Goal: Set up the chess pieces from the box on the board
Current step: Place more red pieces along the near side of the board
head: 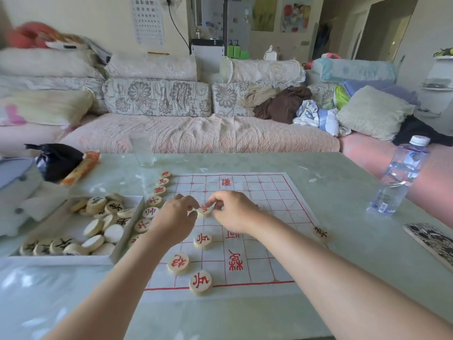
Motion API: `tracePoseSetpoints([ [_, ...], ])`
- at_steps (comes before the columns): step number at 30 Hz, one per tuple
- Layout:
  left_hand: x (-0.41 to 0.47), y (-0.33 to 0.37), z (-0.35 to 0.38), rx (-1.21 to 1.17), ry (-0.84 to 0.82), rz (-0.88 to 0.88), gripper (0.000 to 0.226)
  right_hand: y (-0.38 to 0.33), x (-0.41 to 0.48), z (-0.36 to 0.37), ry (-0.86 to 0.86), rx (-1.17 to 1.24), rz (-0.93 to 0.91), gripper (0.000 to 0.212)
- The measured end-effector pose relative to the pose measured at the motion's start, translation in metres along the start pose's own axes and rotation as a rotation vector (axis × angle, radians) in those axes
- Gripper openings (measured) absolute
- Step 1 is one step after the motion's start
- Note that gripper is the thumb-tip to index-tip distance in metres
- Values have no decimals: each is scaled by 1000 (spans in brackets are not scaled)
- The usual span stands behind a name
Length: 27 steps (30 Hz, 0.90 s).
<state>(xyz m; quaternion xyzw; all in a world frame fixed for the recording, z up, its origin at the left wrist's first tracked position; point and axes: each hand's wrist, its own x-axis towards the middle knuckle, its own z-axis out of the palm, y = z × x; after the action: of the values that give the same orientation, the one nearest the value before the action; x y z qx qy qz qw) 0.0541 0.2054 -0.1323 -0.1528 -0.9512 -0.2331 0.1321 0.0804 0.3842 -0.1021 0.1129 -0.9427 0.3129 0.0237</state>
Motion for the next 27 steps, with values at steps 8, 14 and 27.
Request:
tracePoseSetpoints([
  [8,-30,-106,-64,74,67,-205,14,-76,43,70,-134,-42,-113,25],
  [14,-51,-165,-93,104,-14,-256,17,-119,81,108,-166,-172,-154,28],
  [27,-43,-187,-93,26,-222,-327,38,-139,134,154,-187,-366,-89,13],
])
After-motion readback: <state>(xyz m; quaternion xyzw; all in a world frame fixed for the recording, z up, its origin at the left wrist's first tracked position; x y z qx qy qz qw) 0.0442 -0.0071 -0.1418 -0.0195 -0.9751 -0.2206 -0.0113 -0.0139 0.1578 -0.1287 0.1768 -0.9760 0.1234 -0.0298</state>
